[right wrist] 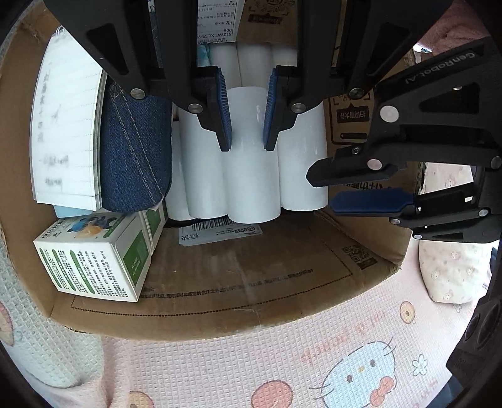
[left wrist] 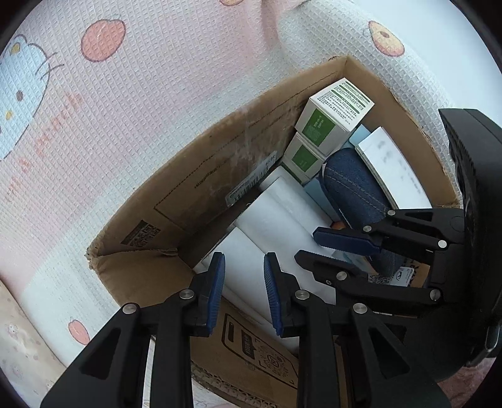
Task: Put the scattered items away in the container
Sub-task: 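Open the right gripper to release its tube while the left gripper releases its tube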
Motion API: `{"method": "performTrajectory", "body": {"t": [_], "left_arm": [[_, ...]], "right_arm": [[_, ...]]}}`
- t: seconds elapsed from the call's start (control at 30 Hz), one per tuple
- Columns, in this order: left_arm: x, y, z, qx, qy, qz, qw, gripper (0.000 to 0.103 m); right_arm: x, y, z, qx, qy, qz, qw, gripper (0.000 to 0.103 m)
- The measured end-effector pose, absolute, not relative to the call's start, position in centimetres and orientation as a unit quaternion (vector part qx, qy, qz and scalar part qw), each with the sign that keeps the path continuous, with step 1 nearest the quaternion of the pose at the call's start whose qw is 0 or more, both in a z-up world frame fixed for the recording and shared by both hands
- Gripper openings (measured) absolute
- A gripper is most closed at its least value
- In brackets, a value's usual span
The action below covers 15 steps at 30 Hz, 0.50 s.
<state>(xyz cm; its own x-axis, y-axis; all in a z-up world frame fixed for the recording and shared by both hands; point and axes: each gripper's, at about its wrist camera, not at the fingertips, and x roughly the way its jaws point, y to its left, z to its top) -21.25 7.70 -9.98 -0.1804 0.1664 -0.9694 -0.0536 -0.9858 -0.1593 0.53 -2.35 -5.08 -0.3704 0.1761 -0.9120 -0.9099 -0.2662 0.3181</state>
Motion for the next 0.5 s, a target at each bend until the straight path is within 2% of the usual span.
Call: {"method": "performTrajectory", "body": {"t": [0.5], "left_arm": [[-21.4,8.4,-9.6,-0.648,-0.019,0.756,0.087,0.029]], "right_arm": [[3.2,-5.2,-1.5,-0.37,0.452,0.679,0.444,0.018]]}}
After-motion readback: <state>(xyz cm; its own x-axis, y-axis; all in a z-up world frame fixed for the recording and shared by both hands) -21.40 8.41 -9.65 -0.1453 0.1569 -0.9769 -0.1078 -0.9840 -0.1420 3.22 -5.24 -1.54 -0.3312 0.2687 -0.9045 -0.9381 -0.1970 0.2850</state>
